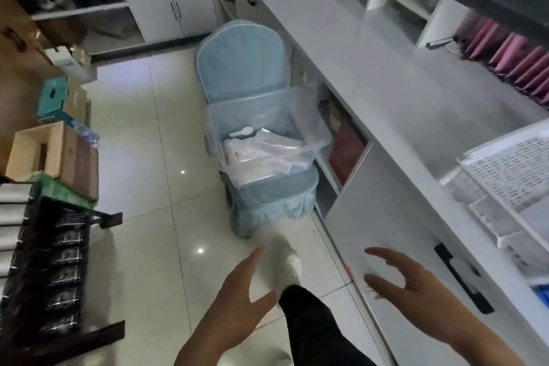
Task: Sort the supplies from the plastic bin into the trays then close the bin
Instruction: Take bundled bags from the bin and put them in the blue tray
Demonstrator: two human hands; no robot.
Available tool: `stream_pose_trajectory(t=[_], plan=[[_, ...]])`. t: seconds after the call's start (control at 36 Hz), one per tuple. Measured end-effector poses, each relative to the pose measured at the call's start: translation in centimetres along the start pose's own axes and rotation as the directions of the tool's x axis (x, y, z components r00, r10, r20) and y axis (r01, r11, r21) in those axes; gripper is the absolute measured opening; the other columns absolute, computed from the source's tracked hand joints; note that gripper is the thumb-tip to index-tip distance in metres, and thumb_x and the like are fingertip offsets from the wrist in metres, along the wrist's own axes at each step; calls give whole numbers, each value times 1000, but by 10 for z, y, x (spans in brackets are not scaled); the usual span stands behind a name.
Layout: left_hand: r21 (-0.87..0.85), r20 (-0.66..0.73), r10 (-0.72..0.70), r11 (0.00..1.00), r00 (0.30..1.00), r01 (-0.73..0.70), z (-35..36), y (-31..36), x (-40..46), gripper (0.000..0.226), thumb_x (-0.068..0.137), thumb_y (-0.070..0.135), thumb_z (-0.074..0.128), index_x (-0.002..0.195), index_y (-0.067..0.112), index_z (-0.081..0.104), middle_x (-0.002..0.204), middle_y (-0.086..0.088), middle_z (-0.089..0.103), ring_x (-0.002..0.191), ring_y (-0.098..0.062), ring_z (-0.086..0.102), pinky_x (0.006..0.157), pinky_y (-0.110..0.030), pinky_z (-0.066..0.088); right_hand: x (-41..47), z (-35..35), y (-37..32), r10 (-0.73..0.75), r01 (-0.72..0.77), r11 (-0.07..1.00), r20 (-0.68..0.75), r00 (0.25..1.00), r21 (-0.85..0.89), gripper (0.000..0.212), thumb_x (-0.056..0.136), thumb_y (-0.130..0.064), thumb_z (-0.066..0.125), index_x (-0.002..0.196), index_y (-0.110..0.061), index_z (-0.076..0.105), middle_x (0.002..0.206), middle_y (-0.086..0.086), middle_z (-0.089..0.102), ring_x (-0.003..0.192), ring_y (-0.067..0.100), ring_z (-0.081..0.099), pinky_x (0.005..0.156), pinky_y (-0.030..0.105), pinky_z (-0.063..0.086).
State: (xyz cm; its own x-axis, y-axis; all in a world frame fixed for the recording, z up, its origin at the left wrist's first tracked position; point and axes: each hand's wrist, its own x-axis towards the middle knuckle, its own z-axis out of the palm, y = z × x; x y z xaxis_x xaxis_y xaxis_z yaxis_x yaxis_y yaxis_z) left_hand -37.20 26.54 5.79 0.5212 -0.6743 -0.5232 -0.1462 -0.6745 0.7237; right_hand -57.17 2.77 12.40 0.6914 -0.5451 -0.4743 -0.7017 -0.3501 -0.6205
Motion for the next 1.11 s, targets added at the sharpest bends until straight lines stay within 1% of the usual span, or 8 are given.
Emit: stream_pose_trajectory(t=[0.06, 0.14, 0.28, 0.44, 0.58, 0.75, 0.94, 1.11], plan=[[0, -11, -15, 1000, 1000, 15, -23, -3, 18, 81, 87, 52, 64, 147, 58, 11, 149, 35, 14, 143, 2, 19, 116, -24, 21, 42, -1, -12, -2, 3, 1000, 42, 999, -20, 53, 83, -63, 58, 134, -51, 46, 134, -26, 44, 110, 2, 59, 95, 30, 51], [50, -51, -72, 996, 996, 75, -65, -2, 48, 79, 89, 47, 65, 148, 54, 12, 157, 23, 18, 145, -3, 21, 118, -27, 21, 108, -7, -40, -69, 73, 995, 61, 996, -69, 52, 88, -60, 56, 137, -47, 45, 145, -20, 45, 121, -1, 46, 103, 25, 36], [161, -82, -127, 977, 988, 139, -137, 25, 103, 75, 91, 46, 64, 151, 47, 19, 160, 15, 22, 146, -7, 21, 120, -30, 21, 211, -20, -98, -141, 152, 986, 143, 980, -66, 55, 90, -55, 56, 141, -42, 42, 152, -14, 42, 134, 8, 43, 107, 27, 33], [175, -172, -94, 977, 981, 124, -193, 55, 174, 69, 92, 49, 60, 151, 47, 24, 160, 17, 22, 146, -5, 18, 121, -32, 19, 319, -18, -162, -218, 259, 960, 293, 931, -110, 55, 91, -48, 59, 142, -35, 44, 151, -9, 44, 131, 13, 47, 100, 24, 35], [247, -84, -95, 962, 992, 113, -213, 62, 227, 69, 93, 49, 59, 152, 46, 22, 163, 10, 17, 149, -9, 14, 122, -32, 15, 373, -8, -199, -200, 265, 956, 377, 904, -127, 54, 91, -47, 59, 142, -33, 45, 150, -5, 46, 132, 17, 46, 107, 30, 35], [326, 64, -116, 941, 991, 90, -252, 50, 315, 70, 92, 49, 59, 153, 39, 26, 162, 9, 22, 148, -11, 19, 118, -31, 18, 429, 12, -198, -75, 116, 989, 365, 928, -91, 52, 92, -48, 57, 141, -35, 45, 151, -9, 44, 134, 13, 43, 109, 29, 33], [395, 229, -206, 913, 951, 103, -286, 39, 459, 66, 87, 38, 64, 148, 31, 39, 155, 3, 40, 138, -18, 41, 113, -37, 35, 472, 23, -185, 245, -237, 969, 262, 933, -65, 54, 93, -49, 55, 143, -34, 42, 154, -7, 41, 130, 16, 50, 105, 31, 37], [505, 373, -165, 862, 913, -51, -290, 55, 573, 63, 87, 37, 59, 147, 25, 42, 149, -5, 46, 134, -25, 45, 108, -39, 40, 471, 52, -185, 508, -517, 855, 130, 851, 42, 54, 93, -47, 56, 144, -34, 44, 153, -9, 43, 139, 14, 40, 112, 30, 29]])
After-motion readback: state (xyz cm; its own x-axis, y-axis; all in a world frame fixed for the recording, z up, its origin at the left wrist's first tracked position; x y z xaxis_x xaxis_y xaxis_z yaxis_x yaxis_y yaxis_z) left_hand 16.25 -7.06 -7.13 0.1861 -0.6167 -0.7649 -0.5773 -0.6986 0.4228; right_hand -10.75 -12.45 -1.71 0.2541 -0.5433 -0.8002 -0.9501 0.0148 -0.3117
